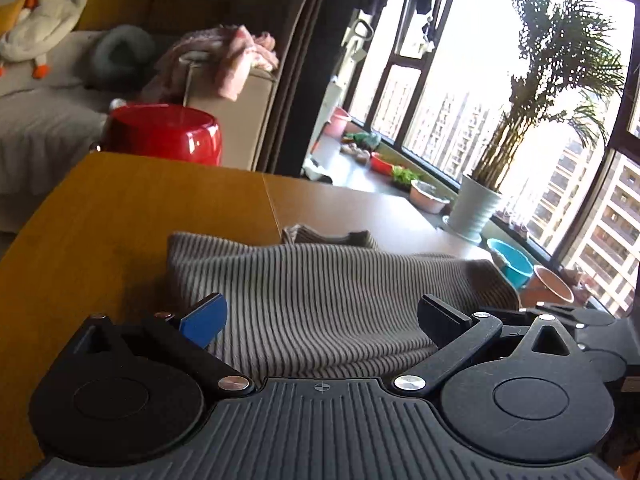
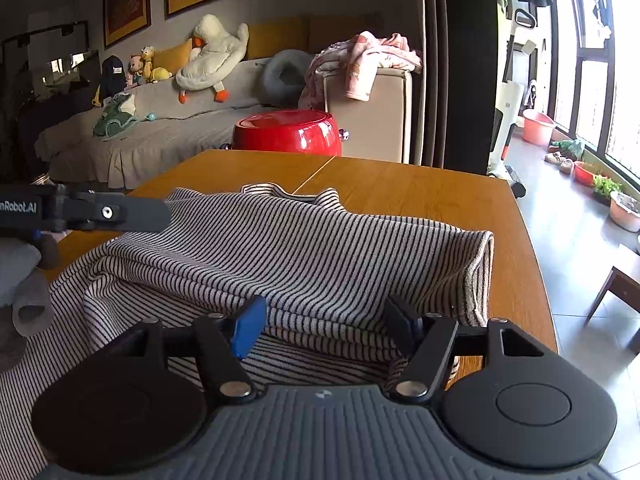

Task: Fold clothes

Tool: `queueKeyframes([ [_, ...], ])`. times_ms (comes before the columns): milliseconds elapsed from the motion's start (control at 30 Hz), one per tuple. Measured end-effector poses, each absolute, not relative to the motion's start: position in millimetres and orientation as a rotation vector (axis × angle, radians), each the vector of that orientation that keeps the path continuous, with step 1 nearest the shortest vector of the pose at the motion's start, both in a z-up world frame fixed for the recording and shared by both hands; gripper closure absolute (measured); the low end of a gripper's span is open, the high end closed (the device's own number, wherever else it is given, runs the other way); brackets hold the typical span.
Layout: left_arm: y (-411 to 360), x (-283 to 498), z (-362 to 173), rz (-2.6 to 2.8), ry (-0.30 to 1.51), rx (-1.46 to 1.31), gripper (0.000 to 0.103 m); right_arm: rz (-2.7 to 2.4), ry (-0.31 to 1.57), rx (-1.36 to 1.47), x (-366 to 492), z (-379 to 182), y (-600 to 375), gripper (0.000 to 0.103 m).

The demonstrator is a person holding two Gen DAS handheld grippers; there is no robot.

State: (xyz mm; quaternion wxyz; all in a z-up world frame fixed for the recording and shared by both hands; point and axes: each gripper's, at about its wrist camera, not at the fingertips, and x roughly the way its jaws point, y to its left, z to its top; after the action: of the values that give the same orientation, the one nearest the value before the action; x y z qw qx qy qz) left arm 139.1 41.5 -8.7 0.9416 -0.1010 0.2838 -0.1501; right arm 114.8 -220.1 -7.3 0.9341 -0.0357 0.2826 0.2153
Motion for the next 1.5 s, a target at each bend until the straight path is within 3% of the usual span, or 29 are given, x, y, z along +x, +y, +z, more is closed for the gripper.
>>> queueKeyframes([
  [167, 42.0, 145.0, -27.5, -0.295, 0.612, -0.189, 0.000, 0.375, 0.483, -0.066, 102.9, 15.1, -225.1, 0.043],
  [300, 39.2, 145.0, -30.5, -0.289, 0.622, -0.168, 0.000, 0.311, 0.595, -0.036, 125.7, -3.7, -233.6, 0.052],
  [500, 41.6, 143.6, -30.8, -0.294, 0.624, -0.179, 0.000, 0.284, 0.578, 0.043, 127.1, -5.0, -248.0, 0.052],
  [767, 41.1, 148.0, -28.9, -0.301, 0.646, -0.169, 0.000, 0.193, 0.435, 0.112, 121.0, 35.9, -273.0, 0.052],
  [867, 46.2, 147.3, -28.9, -0.309, 0.635, -0.200, 0.000, 0.231, 0.543, 0.119, 136.4, 23.7, -270.2, 0.042],
  [933, 47.5, 146.1, -28.7, -0.310, 0.630, -0.212, 0.000, 0.242, 0.617, 0.103, 147.1, 7.9, -261.8, 0.043],
  [1000, 49.7, 145.1, -28.6, -0.310, 0.623, -0.227, 0.000, 0.237, 0.635, 0.069, 154.1, 1.3, -250.5, 0.064],
  [1033, 51.2, 144.8, -28.7, -0.311, 0.620, -0.236, 0.000, 0.238, 0.622, 0.056, 155.3, 3.2, -245.6, 0.089],
  [1233, 54.1, 145.1, -28.5, -0.308, 0.613, -0.256, 0.000, 0.313, 0.439, 0.054, 142.6, 59.6, -240.3, 0.089],
  [1400, 53.8, 144.9, -28.3, -0.309, 0.615, -0.255, 0.000, 0.221, 0.644, 0.074, 154.2, 3.0, -258.1, 0.086],
  [1500, 53.1, 144.8, -28.3, -0.308, 0.616, -0.250, 0.000, 0.212, 0.645, 0.099, 148.1, -8.6, -268.4, 0.078],
])
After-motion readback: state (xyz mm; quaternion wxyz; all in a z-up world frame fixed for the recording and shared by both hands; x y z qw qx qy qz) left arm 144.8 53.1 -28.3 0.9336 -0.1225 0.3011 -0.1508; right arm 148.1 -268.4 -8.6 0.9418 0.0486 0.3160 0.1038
